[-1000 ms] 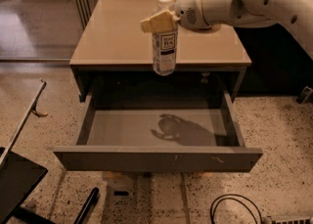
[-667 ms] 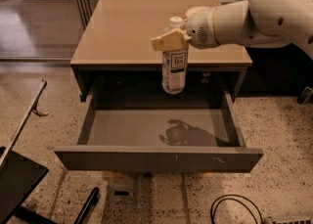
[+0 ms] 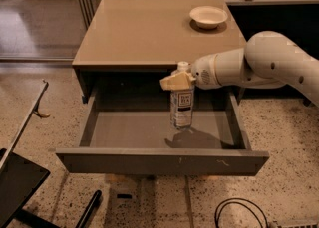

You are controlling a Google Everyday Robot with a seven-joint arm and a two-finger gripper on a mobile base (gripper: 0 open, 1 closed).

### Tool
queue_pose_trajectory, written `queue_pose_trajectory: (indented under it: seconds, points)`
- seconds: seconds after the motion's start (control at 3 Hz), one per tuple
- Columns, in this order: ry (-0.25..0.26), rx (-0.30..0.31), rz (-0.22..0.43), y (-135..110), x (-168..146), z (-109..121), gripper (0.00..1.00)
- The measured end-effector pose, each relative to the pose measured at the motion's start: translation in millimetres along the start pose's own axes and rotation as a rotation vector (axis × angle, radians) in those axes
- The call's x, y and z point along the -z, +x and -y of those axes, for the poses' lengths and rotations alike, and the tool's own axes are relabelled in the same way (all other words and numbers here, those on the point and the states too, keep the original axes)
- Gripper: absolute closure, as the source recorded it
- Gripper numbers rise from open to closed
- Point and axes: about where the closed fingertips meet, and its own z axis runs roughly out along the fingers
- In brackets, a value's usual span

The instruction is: Place blue plastic bottle into top drawer

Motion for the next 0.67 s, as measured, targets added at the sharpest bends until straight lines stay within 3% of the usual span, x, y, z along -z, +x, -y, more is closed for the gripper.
queue_pose_trajectory:
  seconds: [0.33, 0.67]
  points:
    - [0.003, -0.042, -0.026, 34, -26, 13, 1.00]
    - [0.051, -0.088, -0.024, 58, -38, 24, 1.00]
